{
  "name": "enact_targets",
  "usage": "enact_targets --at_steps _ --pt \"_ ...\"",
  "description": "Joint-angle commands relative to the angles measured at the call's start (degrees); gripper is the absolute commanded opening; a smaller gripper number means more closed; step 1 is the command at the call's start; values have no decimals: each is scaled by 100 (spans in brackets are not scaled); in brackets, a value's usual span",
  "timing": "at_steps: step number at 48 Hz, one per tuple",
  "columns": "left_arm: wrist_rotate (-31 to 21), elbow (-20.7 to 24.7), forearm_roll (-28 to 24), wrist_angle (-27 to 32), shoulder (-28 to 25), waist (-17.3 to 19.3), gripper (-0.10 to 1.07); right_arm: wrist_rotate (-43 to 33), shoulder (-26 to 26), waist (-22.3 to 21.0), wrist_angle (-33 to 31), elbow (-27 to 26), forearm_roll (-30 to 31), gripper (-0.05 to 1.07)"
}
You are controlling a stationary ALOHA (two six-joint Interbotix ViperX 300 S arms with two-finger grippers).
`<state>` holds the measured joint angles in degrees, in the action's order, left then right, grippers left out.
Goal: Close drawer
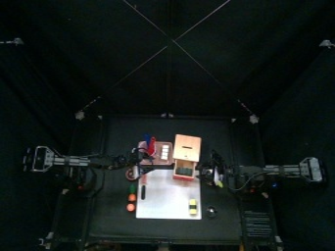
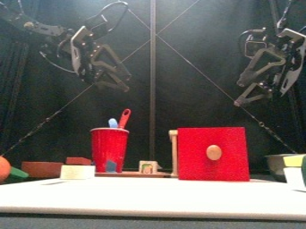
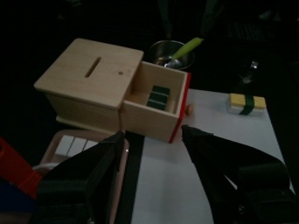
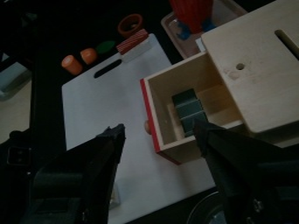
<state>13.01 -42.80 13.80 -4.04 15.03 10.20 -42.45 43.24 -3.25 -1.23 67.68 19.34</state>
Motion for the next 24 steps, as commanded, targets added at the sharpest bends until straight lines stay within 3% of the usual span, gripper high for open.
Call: enact_targets --at_steps 1,13,24 --pt "9 712 -141 132 -545 202 89 -18 -18 97 0 -149 0 94" --pt "26 2057 -668 747 -1731 545 89 -44 -44 272 -132 -229 -53 90" --pt "18 2804 -1011 694 -2338 554 88 -44 -123 448 -132 -281 -132 69"
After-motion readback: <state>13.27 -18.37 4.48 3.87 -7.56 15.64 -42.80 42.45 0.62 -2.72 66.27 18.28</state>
